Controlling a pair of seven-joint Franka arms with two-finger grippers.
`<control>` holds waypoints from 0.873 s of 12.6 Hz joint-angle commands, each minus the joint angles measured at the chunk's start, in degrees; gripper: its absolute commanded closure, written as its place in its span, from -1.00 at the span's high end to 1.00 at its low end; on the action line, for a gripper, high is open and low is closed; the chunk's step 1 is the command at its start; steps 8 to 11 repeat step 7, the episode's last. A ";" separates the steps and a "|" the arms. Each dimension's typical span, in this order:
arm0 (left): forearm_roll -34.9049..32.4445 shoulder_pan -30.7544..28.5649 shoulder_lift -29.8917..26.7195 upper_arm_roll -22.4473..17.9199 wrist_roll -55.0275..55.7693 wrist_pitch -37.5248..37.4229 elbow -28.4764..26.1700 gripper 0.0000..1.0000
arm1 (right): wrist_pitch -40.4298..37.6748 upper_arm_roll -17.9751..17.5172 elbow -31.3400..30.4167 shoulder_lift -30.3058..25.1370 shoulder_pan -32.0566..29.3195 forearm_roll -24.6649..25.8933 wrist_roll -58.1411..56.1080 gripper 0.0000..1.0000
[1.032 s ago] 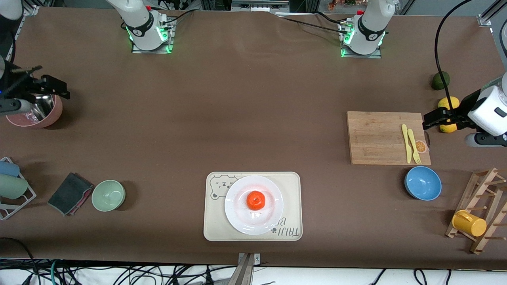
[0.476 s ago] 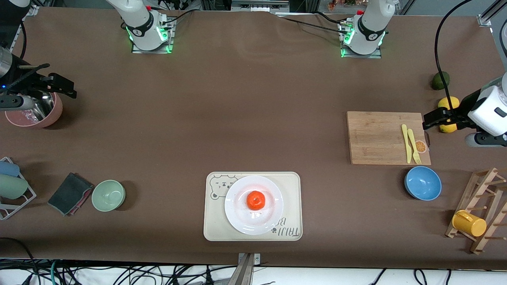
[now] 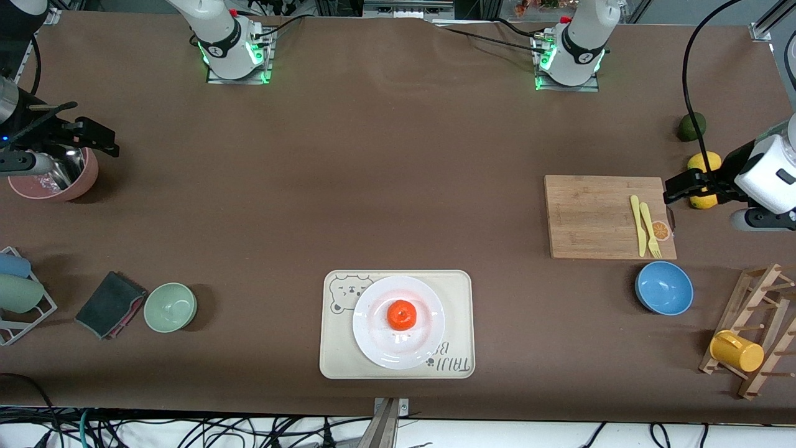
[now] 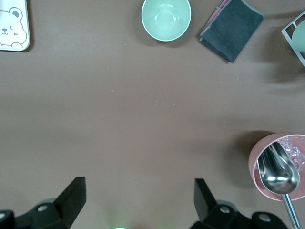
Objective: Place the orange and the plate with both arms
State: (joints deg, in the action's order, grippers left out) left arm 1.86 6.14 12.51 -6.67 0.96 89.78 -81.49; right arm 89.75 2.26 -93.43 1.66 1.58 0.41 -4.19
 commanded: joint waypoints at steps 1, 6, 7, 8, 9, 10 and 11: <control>1.04 -0.08 -0.38 -0.27 -1.13 -0.05 -0.07 1.00 | 0.69 -0.42 -1.41 -1.31 -0.79 -0.85 0.41 1.00; 1.04 -0.08 -0.38 -0.27 -1.13 -0.05 -0.07 1.00 | 1.12 -0.50 -1.32 -1.22 -0.88 -0.76 -0.20 1.00; 1.04 -0.16 -0.38 -0.27 -1.13 -0.05 -0.07 1.00 | 0.26 -0.59 -1.49 -1.04 -0.88 -0.32 -0.29 1.00; 1.04 -0.16 -0.38 -0.27 -1.13 -0.05 -0.07 1.00 | 0.26 -0.59 -1.49 -1.04 -0.88 -0.32 -0.29 1.00; 1.04 -0.16 -0.38 -0.27 -1.13 -0.05 -0.07 1.00 | 0.26 -0.59 -1.49 -1.04 -0.88 -0.32 -0.29 1.00; 1.04 -0.16 -0.38 -0.27 -1.13 -0.05 -0.07 1.00 | 0.26 -0.59 -1.49 -1.04 -0.88 -0.32 -0.29 1.00; 1.04 -0.16 -0.38 -0.27 -1.13 -0.05 -0.07 1.00 | 0.26 -0.59 -1.49 -1.04 -0.88 -0.32 -0.29 1.00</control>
